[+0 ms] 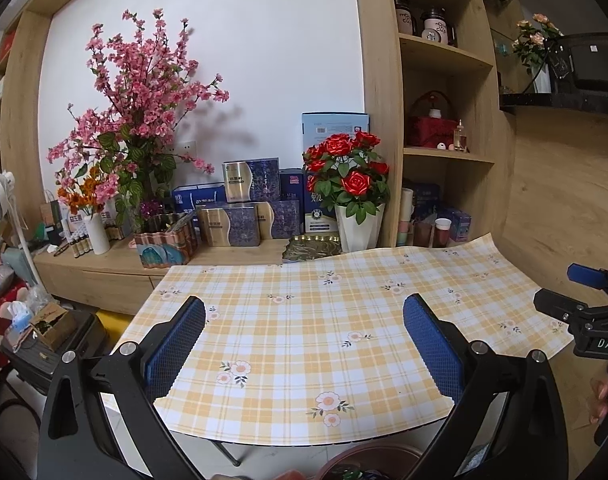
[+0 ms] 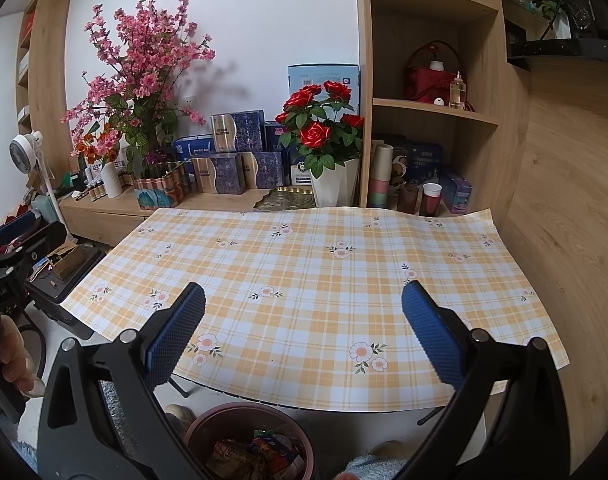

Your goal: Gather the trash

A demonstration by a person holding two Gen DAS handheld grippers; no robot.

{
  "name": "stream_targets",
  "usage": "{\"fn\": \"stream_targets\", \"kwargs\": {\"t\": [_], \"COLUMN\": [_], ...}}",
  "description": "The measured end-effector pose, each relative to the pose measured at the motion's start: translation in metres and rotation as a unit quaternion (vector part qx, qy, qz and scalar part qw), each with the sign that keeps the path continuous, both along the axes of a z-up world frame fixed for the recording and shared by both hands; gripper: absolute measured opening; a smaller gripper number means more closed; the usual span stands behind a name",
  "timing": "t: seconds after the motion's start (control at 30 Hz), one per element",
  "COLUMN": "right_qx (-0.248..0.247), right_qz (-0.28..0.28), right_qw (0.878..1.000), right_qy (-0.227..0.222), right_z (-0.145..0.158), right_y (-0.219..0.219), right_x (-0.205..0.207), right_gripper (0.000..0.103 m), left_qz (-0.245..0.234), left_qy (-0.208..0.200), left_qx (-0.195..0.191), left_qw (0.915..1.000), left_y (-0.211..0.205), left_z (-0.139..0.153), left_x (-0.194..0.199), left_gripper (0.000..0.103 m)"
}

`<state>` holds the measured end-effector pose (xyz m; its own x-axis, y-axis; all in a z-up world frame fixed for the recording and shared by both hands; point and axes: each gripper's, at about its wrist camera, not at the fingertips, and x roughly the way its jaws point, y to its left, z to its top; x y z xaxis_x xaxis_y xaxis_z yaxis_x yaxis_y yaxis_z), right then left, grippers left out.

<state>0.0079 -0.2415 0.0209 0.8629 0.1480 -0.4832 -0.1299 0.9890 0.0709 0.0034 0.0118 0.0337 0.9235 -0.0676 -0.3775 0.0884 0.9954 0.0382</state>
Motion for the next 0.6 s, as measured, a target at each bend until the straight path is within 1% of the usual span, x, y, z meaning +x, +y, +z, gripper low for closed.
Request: {"fn": "stream_targets", "kwargs": {"t": [0.13, 0.37, 0.6], "right_qx": [0.000, 0.000, 0.002], "right_qz": [0.000, -0.001, -0.007], "right_qw": [1.000, 1.000, 1.000], "right_qy": [0.000, 0.000, -0.003], "right_z": [0.0005, 0.0018, 0.0060], "right_y": [-0.0007, -0.0010, -0.0046], "right_x": [0.0003, 0.0006, 0.0011], "right_gripper": [0.097, 0.097, 0.097], "left_qz": [0.004, 0.007, 0.010], "left_qy": [-0.004, -0.006, -0.002], "left_qx": [0.017, 0.031, 0.028], "left_qw": [0.9998, 0.9995, 0.9996], "left_y": [-0.0021, -0.0060, -0.0059], "left_z": [0.0002, 0.0026, 0.0032], "left_x": [-0.0012, -0.0037, -0.0058], "left_gripper": [0.097, 0.097, 0.097]}}
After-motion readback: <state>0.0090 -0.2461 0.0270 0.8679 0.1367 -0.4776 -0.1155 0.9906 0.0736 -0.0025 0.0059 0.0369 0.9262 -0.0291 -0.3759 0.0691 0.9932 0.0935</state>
